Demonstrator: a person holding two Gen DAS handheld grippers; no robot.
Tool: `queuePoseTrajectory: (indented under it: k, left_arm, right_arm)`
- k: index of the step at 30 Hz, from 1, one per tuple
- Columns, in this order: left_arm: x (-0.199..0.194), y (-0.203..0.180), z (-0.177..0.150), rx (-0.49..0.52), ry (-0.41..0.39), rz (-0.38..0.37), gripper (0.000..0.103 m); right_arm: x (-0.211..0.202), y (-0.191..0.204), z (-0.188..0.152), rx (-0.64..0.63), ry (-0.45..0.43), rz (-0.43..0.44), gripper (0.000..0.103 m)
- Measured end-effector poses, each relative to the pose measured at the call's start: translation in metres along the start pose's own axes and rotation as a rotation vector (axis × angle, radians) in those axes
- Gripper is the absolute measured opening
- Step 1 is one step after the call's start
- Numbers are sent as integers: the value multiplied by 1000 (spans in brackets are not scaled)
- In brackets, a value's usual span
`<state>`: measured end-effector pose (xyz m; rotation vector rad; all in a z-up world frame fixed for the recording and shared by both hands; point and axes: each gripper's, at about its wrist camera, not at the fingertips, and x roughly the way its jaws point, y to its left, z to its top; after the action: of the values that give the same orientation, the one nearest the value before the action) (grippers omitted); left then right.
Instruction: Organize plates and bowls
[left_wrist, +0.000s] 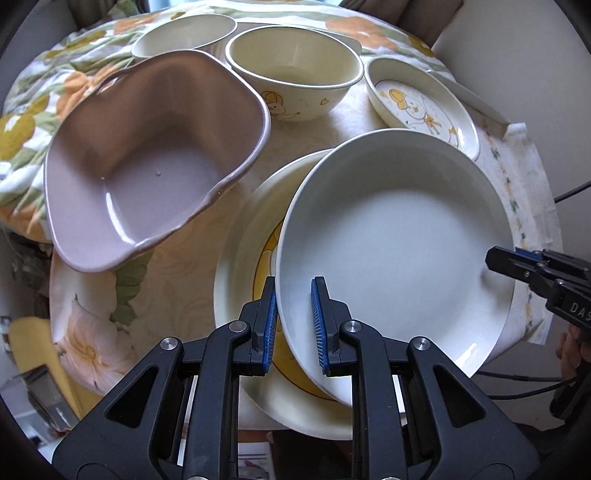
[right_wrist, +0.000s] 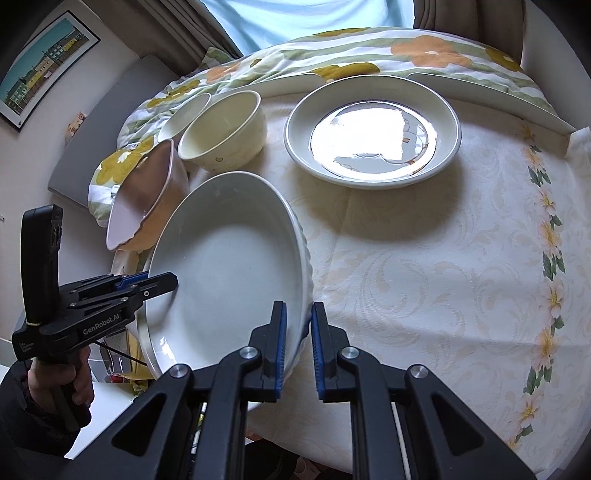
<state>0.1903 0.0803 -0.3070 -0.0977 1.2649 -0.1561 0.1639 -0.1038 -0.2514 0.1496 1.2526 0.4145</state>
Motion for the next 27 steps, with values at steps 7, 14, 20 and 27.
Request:
queuePoseTrajectory:
  k: [7, 14, 20, 27]
  left_arm:
    - [3, -11, 3, 59, 3, 70, 15]
    - [2, -24, -1, 111, -8, 158, 15]
    - [-2, -36, -6, 190, -30, 239, 15]
    - [-10, -36, -14, 207, -43, 288, 15]
  right_arm:
    - [3, 3, 2, -9, 5, -14, 12]
    - [11, 14, 2, -79, 24, -62, 12]
    - [15, 24, 1, -151, 30, -124, 12]
    - [22, 46, 0, -287, 39, -242, 12]
